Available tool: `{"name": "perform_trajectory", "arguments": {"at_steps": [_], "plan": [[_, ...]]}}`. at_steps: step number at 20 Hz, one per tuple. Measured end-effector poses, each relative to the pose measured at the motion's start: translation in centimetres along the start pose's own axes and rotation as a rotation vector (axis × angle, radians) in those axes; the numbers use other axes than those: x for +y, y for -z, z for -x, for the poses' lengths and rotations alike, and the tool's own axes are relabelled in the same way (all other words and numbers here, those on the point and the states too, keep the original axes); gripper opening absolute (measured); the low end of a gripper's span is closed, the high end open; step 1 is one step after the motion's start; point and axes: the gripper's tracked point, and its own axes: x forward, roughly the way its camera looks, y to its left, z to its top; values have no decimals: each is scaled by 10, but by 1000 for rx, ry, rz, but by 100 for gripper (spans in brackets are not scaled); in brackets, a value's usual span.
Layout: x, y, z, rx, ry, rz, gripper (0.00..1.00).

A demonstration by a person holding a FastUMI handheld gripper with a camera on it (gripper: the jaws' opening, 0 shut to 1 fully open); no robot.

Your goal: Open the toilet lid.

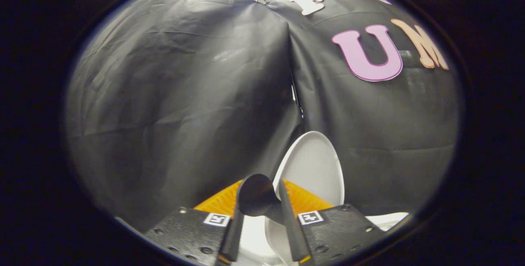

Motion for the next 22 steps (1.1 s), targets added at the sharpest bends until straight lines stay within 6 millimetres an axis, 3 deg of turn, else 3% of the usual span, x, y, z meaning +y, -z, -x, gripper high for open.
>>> {"name": "perform_trajectory", "arguments": {"at_steps": [4, 8, 11, 14, 17, 22], "plan": [[3, -17, 13, -58, -46, -22, 60], [-5, -45, 47, -164, -40, -12, 82], [-24, -64, 78, -211, 25, 7, 82], [-52, -83, 124, -276, 123, 17, 82], [-102, -105, 181, -378, 260, -6, 82], [-189, -96, 287, -453, 532, -28, 82]]}}
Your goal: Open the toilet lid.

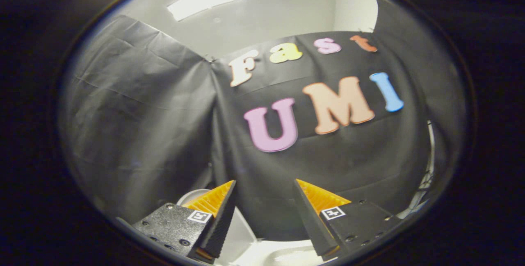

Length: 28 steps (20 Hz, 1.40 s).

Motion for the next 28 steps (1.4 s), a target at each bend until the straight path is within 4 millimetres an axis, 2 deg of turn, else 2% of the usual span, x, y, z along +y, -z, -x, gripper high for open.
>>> {"name": "perform_trajectory", "arguments": {"at_steps": [2, 3, 7, 9, 12, 14, 20, 23, 28], "plan": [[-59, -10, 34, -30, 115, 22, 82], [-80, -11, 48, -35, 156, 28, 82], [-153, -4, 101, -5, 310, 70, 81], [-178, 2, 122, 13, 349, 68, 81], [-201, 20, 144, 57, 379, 83, 81], [-215, 37, 149, 103, 387, 85, 82], [-231, 80, 148, 203, 401, 11, 82], [-244, 89, 150, 207, 418, -42, 82], [-250, 98, 155, 192, 407, -114, 82]]}}
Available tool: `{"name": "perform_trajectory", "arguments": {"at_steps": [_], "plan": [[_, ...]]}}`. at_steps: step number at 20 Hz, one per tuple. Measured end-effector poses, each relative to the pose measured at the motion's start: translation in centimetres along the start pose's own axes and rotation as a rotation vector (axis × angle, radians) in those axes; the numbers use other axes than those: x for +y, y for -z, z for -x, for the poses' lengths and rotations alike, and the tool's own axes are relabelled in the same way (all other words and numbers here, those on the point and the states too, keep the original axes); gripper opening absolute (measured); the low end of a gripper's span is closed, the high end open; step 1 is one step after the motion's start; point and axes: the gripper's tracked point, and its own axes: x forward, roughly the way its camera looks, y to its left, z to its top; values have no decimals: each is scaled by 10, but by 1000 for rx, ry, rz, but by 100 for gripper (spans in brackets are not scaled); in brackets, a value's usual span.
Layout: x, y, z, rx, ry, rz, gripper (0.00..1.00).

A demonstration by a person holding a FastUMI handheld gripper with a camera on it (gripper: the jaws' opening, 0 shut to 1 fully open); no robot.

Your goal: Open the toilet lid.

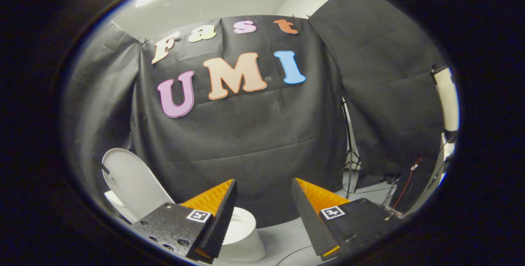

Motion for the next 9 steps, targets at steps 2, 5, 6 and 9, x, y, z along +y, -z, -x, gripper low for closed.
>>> {"name": "perform_trajectory", "arguments": {"at_steps": [2, 5, 6, 9], "plan": [[-1, 3, -2, 5, -6, -35, 82], [-4, 10, -6, 21, 5, -66, 82], [-7, 13, -6, 29, 11, -73, 82], [-14, 18, -3, 41, 27, -94, 82]]}}
